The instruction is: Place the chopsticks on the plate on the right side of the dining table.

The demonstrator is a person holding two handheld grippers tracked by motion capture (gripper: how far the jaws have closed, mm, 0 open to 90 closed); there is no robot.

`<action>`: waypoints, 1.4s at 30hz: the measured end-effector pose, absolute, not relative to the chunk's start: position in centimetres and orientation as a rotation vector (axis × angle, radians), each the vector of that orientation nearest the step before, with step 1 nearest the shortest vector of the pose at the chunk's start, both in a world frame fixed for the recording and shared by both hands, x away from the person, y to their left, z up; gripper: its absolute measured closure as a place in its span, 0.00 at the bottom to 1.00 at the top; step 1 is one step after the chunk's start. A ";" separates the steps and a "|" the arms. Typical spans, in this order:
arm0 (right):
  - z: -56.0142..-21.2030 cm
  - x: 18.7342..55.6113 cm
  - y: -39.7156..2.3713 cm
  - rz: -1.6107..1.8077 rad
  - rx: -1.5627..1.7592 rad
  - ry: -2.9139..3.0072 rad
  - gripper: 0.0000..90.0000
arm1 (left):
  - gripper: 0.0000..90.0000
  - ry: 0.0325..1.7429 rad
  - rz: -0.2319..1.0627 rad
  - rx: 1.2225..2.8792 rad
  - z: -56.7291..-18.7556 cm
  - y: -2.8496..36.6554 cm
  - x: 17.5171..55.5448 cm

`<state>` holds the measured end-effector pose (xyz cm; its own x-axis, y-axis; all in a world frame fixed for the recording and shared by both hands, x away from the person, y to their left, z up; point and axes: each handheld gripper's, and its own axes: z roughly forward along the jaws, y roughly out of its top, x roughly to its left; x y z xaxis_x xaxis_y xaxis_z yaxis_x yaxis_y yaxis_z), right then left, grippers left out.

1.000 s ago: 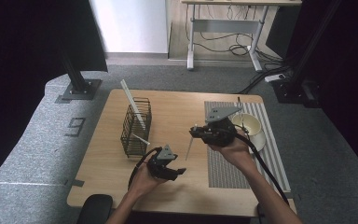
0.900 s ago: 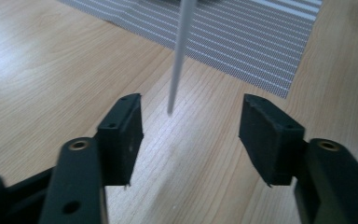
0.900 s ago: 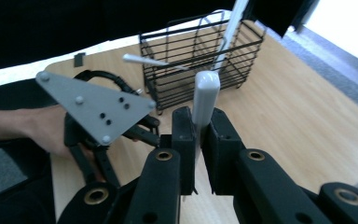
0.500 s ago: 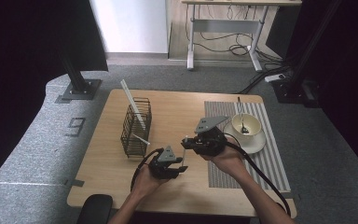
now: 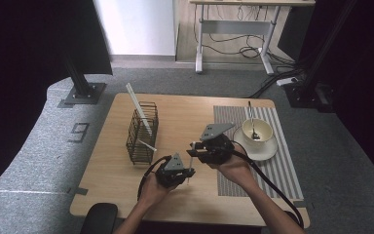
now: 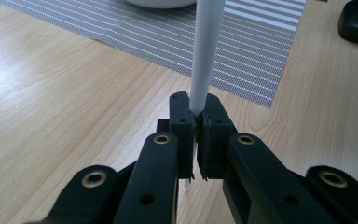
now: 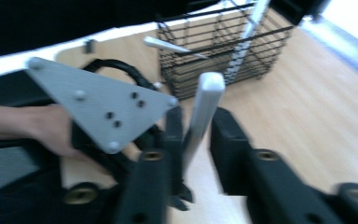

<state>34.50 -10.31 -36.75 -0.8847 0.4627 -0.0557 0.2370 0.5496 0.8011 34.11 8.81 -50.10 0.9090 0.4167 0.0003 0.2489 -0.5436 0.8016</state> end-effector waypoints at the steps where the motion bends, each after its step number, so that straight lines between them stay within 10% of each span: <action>1: -36.9 34.5 -10.0 1.209 0.585 2.516 0.65 | 0.95 0.465 0.240 2.181 -50.0 8.8 34.0; 10: -38.0 35.0 -9.3 1.068 0.681 2.386 0.31 | 0.95 0.469 0.198 2.192 -50.0 8.8 34.1; 42: -42.2 38.2 -17.1 0.966 0.969 2.228 0.14 | 0.95 0.444 0.212 2.227 -50.0 9.6 34.5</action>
